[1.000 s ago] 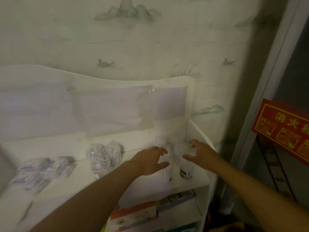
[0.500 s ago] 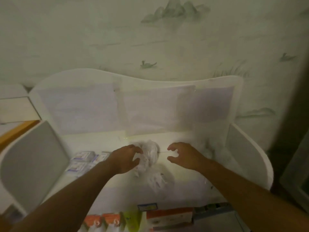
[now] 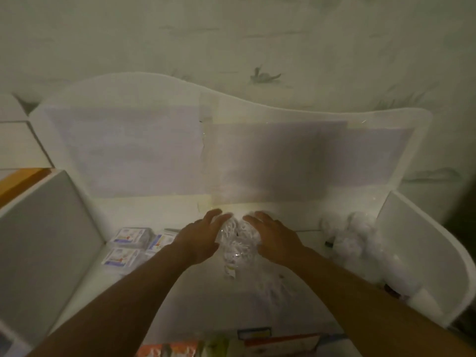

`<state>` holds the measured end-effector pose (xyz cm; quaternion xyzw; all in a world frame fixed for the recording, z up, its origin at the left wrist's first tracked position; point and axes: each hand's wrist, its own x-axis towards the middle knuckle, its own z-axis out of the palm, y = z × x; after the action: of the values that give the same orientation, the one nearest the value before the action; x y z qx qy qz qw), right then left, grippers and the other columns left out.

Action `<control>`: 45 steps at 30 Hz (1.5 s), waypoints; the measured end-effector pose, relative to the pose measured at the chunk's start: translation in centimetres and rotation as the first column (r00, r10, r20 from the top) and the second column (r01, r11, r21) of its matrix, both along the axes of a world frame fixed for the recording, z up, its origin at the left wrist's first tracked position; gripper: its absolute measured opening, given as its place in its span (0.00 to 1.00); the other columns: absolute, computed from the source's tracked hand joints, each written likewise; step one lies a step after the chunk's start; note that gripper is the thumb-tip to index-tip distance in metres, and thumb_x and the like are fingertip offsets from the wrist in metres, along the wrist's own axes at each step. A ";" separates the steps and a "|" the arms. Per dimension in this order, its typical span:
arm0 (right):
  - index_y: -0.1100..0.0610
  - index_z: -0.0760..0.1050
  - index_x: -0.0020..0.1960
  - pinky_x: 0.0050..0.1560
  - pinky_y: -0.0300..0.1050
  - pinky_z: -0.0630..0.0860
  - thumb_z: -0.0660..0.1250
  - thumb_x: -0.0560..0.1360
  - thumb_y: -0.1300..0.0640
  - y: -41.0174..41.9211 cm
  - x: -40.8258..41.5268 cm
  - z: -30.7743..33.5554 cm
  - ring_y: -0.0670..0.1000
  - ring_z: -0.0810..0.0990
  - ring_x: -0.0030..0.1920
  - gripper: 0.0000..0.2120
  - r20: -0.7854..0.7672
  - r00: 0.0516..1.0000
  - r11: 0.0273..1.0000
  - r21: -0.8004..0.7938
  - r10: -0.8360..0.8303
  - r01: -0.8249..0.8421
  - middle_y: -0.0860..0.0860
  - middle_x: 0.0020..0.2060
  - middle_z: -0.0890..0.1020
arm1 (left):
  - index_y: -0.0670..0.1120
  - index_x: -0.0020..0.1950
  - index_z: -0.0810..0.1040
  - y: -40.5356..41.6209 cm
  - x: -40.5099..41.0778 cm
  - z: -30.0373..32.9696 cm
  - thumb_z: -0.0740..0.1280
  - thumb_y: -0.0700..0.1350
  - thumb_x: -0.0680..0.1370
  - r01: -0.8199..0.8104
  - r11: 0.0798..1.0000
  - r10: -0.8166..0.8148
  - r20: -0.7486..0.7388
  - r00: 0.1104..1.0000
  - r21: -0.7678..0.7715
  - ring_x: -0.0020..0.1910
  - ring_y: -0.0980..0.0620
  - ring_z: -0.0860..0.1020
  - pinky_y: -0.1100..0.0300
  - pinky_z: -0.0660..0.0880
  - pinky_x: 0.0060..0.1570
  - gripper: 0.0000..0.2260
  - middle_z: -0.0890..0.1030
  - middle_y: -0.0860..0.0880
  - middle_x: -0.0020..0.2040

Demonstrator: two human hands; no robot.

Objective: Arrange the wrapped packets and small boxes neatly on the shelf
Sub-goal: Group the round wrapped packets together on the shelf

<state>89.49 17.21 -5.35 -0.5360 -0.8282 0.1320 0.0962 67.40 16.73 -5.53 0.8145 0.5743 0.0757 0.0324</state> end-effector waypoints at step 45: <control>0.48 0.62 0.74 0.61 0.46 0.72 0.71 0.63 0.30 -5.9 5.1 0.8 0.52 0.73 0.65 0.45 0.023 0.999 0.950 -0.309 -0.041 0.046 0.49 0.68 0.72 | 0.59 0.75 0.59 -3.8 6.6 4.5 0.70 0.58 0.72 0.246 0.952 -0.298 -0.379 0.876 -0.180 0.72 0.49 0.63 0.51 0.63 0.68 0.34 0.64 0.53 0.75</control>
<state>94.60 11.35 -4.60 -0.5636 -0.7862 0.2534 0.0070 73.97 12.90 -1.06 0.8814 0.4519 -0.1351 -0.0244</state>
